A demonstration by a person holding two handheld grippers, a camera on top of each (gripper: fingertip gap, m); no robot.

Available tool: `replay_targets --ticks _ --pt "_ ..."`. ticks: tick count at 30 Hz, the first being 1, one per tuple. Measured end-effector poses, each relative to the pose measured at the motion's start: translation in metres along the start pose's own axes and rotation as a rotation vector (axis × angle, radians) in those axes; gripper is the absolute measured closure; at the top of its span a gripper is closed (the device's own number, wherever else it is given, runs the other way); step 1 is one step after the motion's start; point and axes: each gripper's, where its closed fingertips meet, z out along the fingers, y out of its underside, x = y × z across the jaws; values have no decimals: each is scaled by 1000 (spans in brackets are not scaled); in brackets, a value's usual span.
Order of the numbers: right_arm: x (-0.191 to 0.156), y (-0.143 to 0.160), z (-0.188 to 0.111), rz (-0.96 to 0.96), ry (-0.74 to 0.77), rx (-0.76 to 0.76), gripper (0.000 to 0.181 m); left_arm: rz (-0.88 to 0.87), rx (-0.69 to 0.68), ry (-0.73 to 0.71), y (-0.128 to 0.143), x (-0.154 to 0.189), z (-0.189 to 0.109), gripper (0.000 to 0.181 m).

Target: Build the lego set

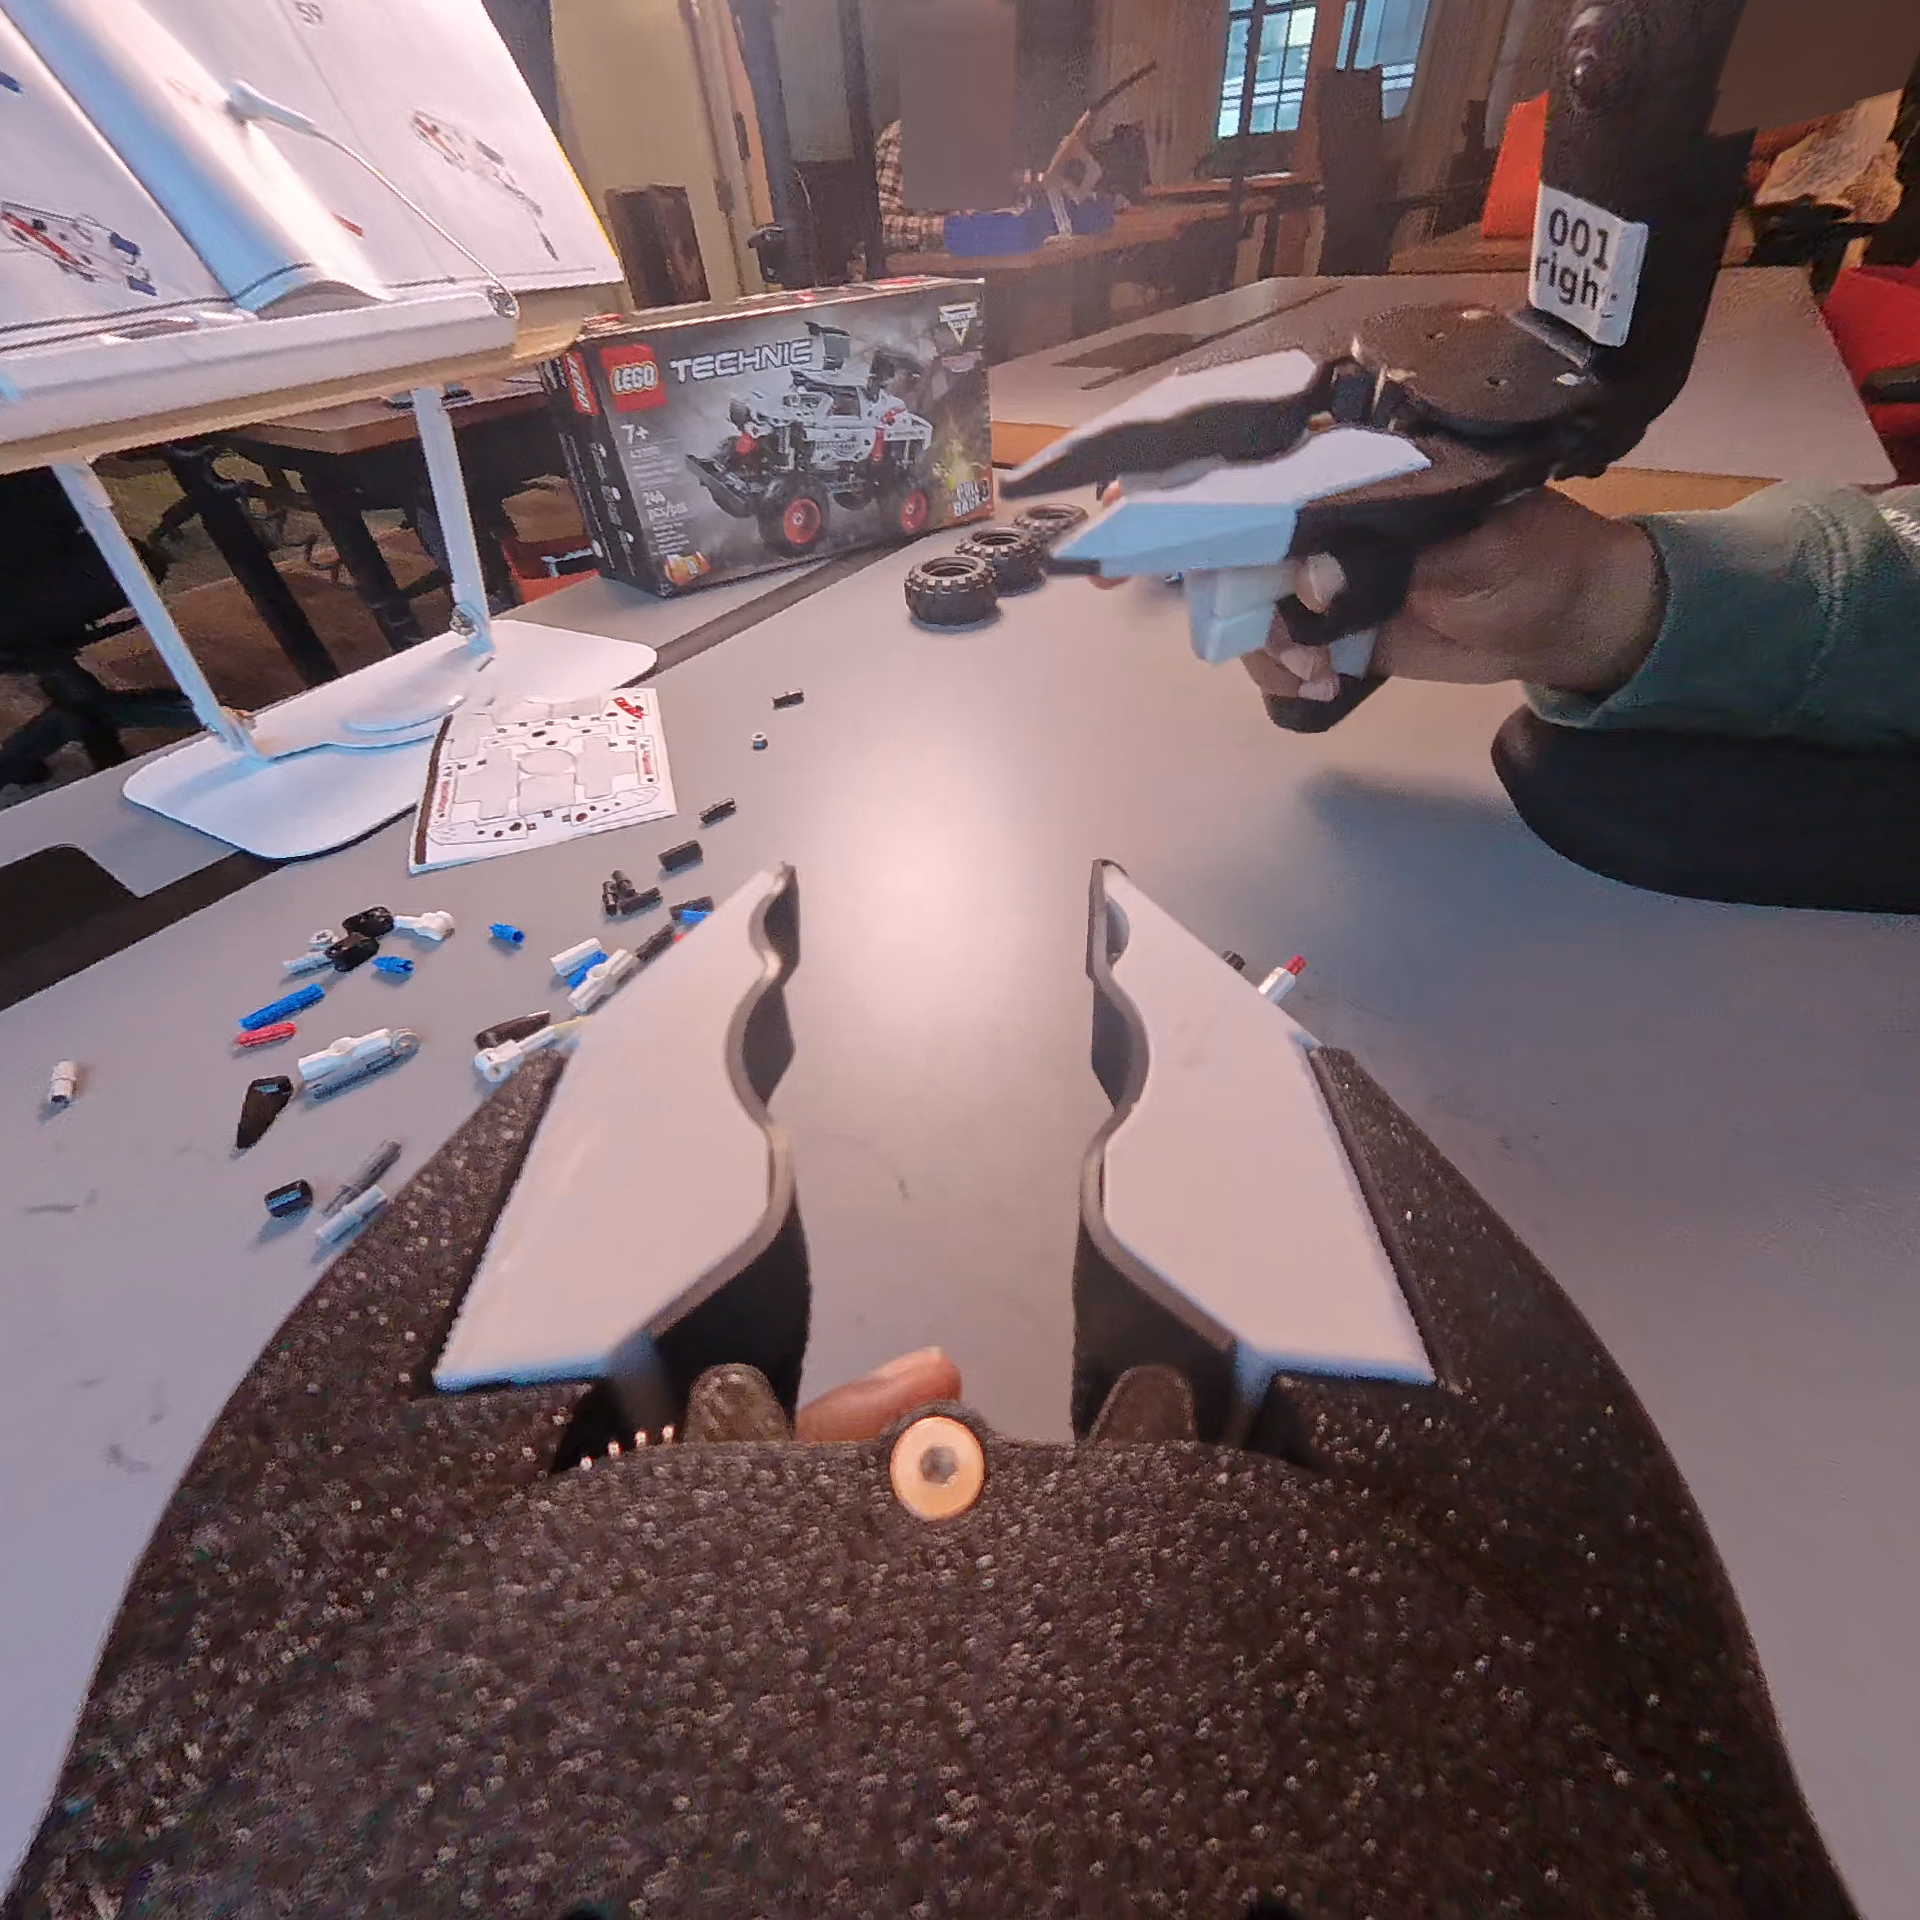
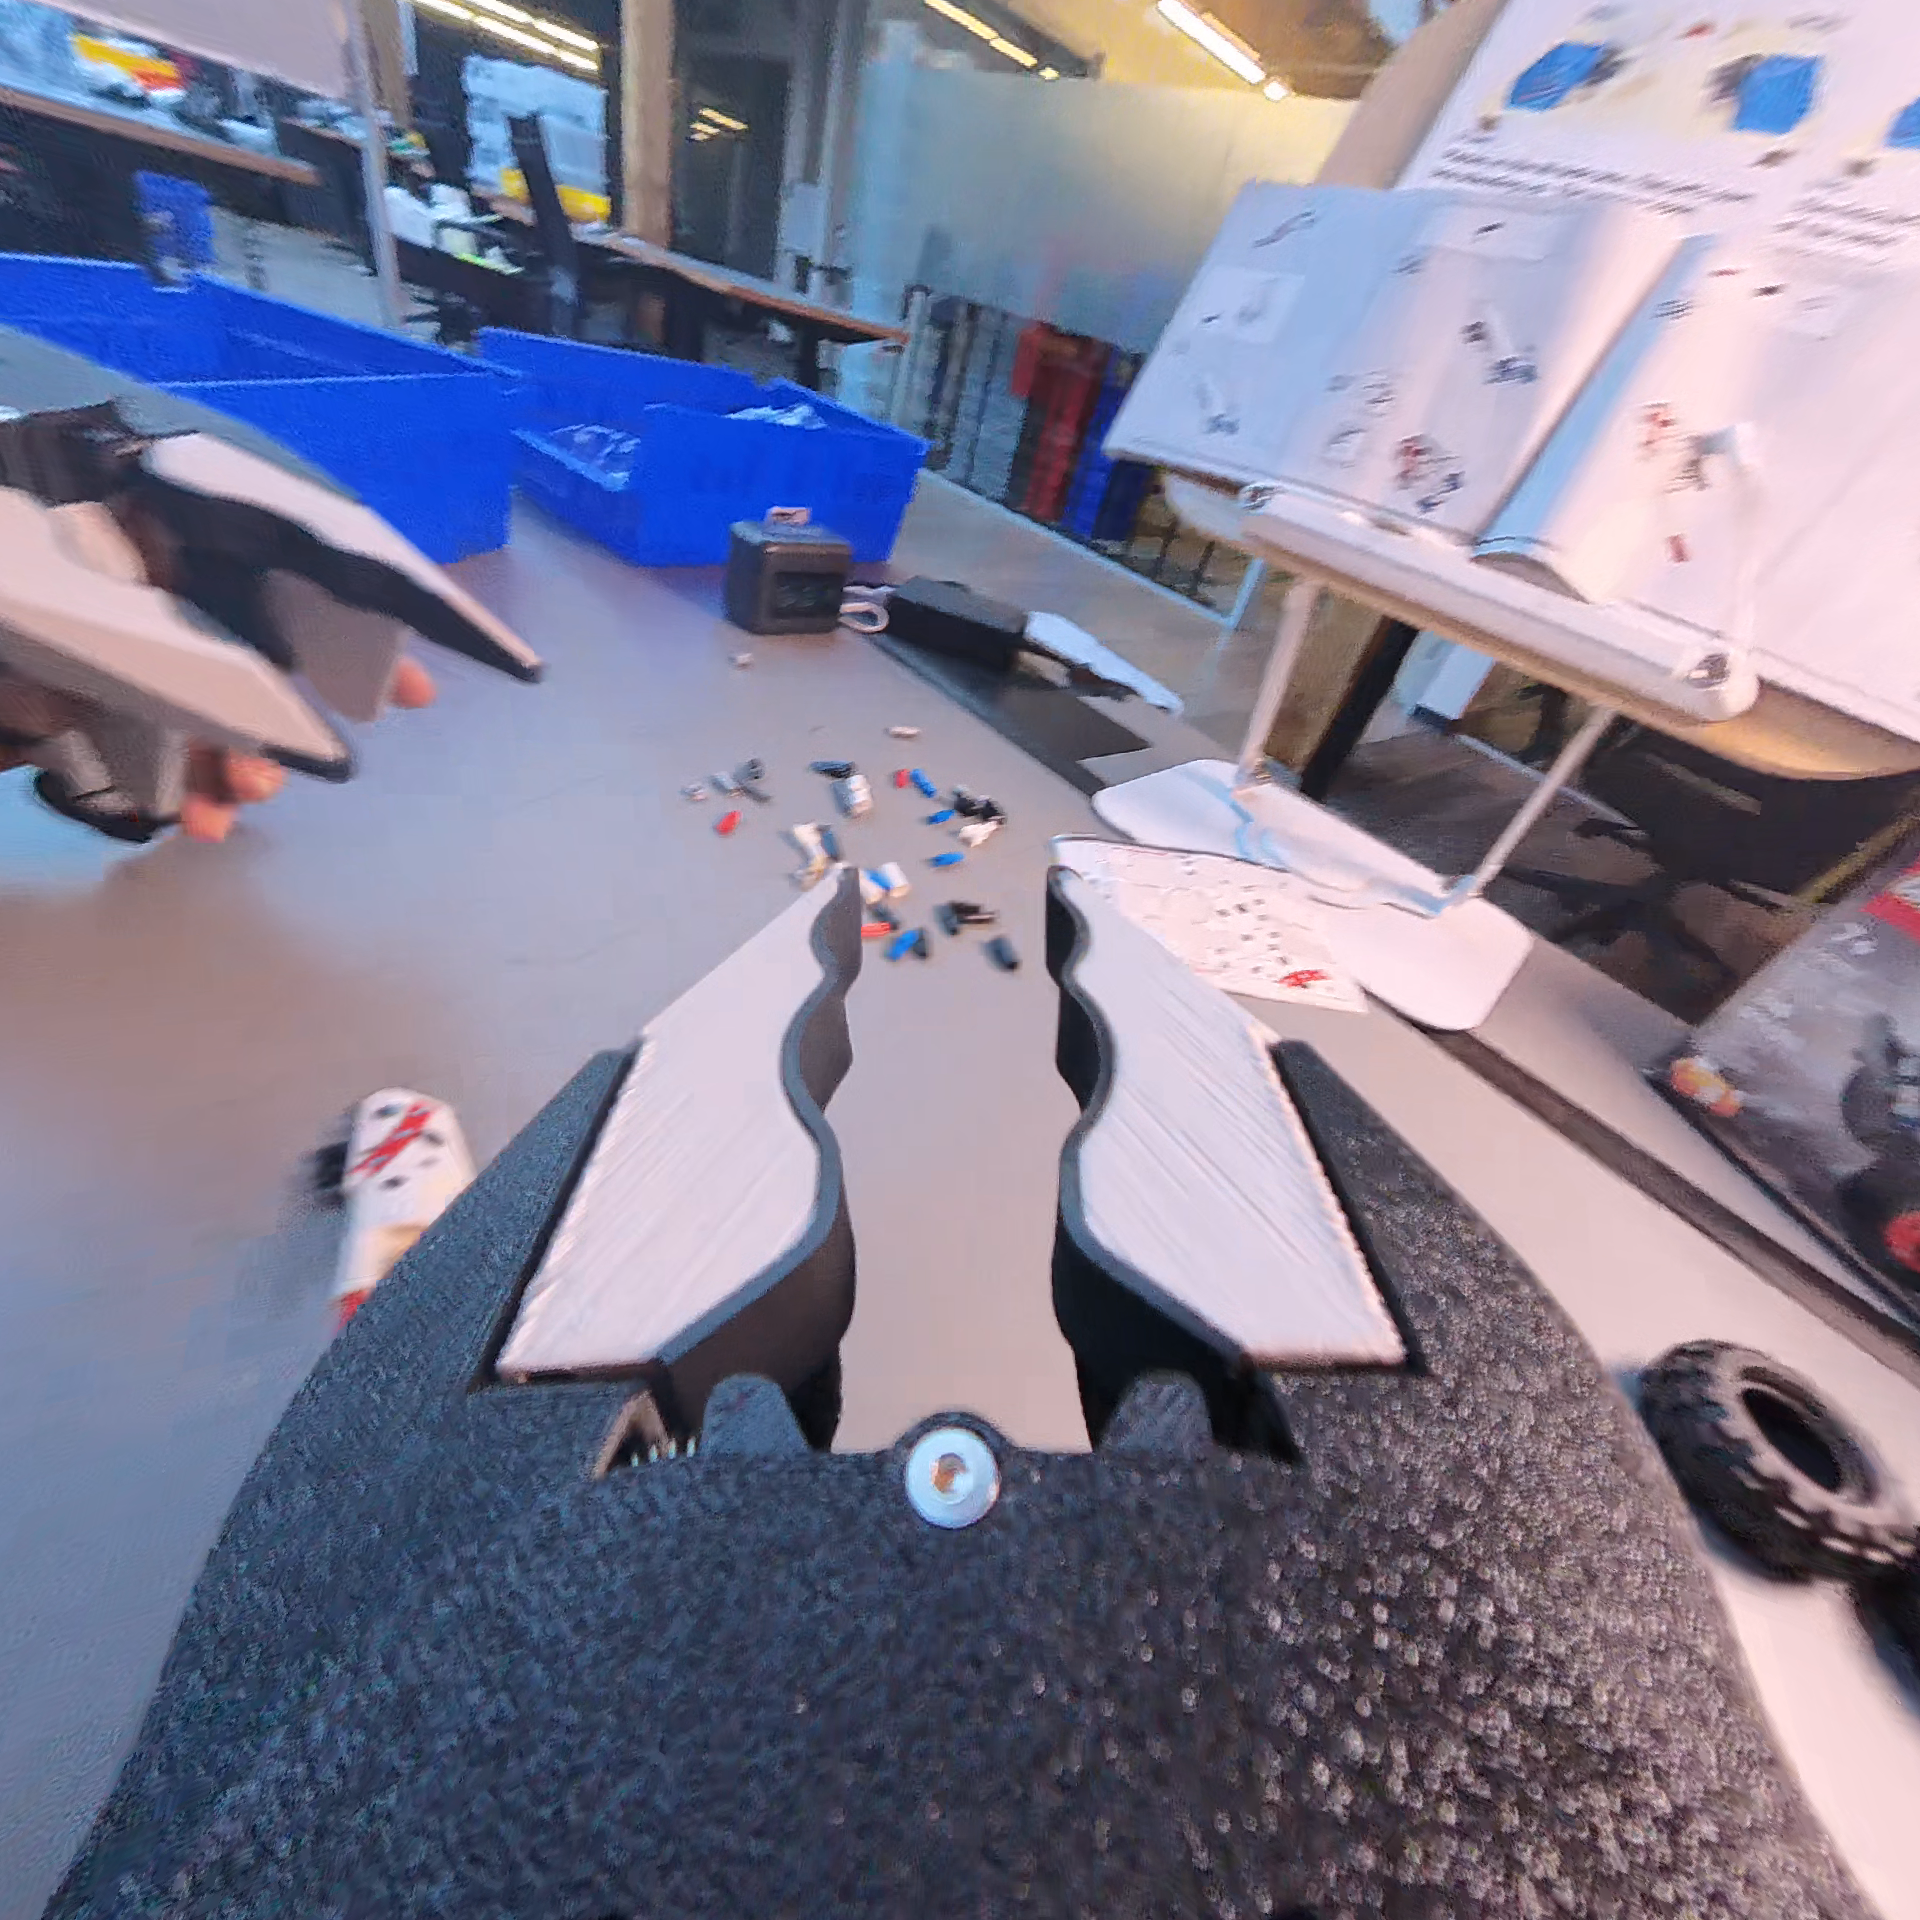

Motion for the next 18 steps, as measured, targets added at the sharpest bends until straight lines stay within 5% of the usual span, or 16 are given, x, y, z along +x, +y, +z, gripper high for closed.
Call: replay_targets --ticks 5,12,18 --pt "104 -41 36 -11 217 100 154 -5 42 -55 -4 -12 -2 109" --pt "261 -87 115 -102 490 115 170 -29 14 -127 4 -31 -5 108" --pt "325 -97 162 -52 548 66 171 -30 40 -109 1 -30 -7 116"
